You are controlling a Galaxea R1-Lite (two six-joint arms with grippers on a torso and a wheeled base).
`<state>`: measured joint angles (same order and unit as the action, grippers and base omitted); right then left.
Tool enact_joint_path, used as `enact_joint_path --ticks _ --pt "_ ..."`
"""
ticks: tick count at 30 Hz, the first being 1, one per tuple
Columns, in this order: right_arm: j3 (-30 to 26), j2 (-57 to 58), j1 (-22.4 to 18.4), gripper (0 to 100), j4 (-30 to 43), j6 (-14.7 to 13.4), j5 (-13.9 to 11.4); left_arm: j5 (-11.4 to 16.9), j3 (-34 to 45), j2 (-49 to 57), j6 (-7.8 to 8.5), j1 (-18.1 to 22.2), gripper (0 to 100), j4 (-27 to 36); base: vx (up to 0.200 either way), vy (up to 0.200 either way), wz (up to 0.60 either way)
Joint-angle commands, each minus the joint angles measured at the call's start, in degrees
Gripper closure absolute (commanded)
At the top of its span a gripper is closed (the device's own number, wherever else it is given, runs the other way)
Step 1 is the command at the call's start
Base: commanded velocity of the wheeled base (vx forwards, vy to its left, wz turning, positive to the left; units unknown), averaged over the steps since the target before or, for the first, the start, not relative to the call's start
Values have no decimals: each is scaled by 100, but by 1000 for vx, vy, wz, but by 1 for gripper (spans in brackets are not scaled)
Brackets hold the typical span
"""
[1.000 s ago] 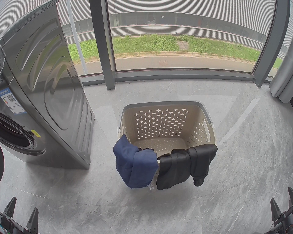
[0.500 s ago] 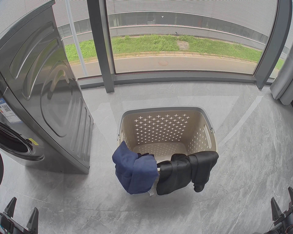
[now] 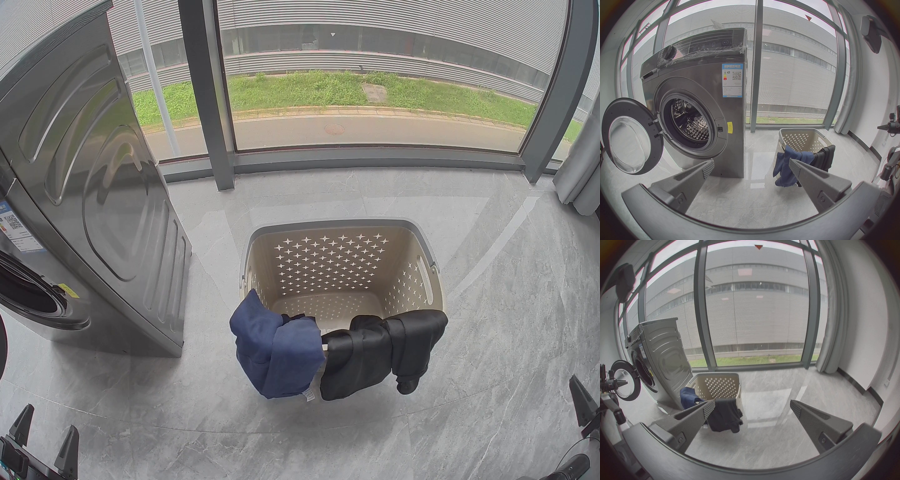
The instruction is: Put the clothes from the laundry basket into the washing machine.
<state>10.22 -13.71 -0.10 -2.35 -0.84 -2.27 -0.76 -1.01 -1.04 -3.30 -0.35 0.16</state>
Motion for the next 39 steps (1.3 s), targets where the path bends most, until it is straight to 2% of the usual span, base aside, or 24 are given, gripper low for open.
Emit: enact_joint_path --ticks 1,2,3,5,6,11,14,18,19,23,24,25,26,27,28,29,35,38,39 --pt "33 -2548 106 0 -811 -417 -459 -4 101 104 -4 0 0 2 0 0 0" --pt "33 -2548 106 0 -811 -417 -459 -4 101 104 -4 0 0 2 0 0 0" --pt "-11 -3049 291 0 -1171 -452 -476 -4 101 104 -4 0 0 2 0 0 0" --pt "-28 -3357 449 0 -1399 -461 -476 -4 101 104 -4 0 0 2 0 0 0" --pt "-28 -3735 687 0 -1654 -452 -459 -4 101 104 -4 0 0 2 0 0 0" --pt "68 -4596 1073 0 -1971 -470 -380 -4 101 104 -4 0 0 2 0 0 0" --pt "139 -5220 1170 0 -2287 -531 -380 -4 101 104 -4 0 0 2 0 0 0" --pt "147 -6011 1354 0 -3052 -716 -371 -4 101 104 -4 0 0 2 0 0 0" --pt "156 -6275 1442 0 -3280 -830 -353 -4 101 104 -4 0 0 2 0 0 0" --pt "191 -6864 1592 0 -3764 -988 -195 -4 101 104 -4 0 0 2 0 0 0" --pt "235 -7154 1618 0 -3957 -1006 -90 -4 101 104 -4 0 0 2 0 0 0" --pt "235 -7154 1618 0 -3957 -1006 -90 -4 101 104 -4 0 0 2 0 0 0" --pt "270 -7567 1618 0 -4221 -1006 104 -4 101 104 -4 0 0 2 0 0 0" --pt "306 -7752 1627 0 -4379 -997 183 -4 101 104 -4 0 0 2 0 0 0" --pt "306 -7752 1627 0 -4379 -997 183 -4 101 104 -4 0 0 2 0 0 0" --pt "358 -8033 1671 0 -4669 -1006 262 -4 101 104 -4 0 0 2 0 0 0" --pt "393 -8692 1803 0 -5346 -988 279 -4 101 104 -4 0 0 2 0 0 0" --pt "393 -8798 1855 0 -5442 -997 271 -4 101 104 -4 0 0 2 0 0 0" --pt "437 -8885 1908 0 -5451 -1076 271 -4 101 104 -4 0 0 2 0 0 0"
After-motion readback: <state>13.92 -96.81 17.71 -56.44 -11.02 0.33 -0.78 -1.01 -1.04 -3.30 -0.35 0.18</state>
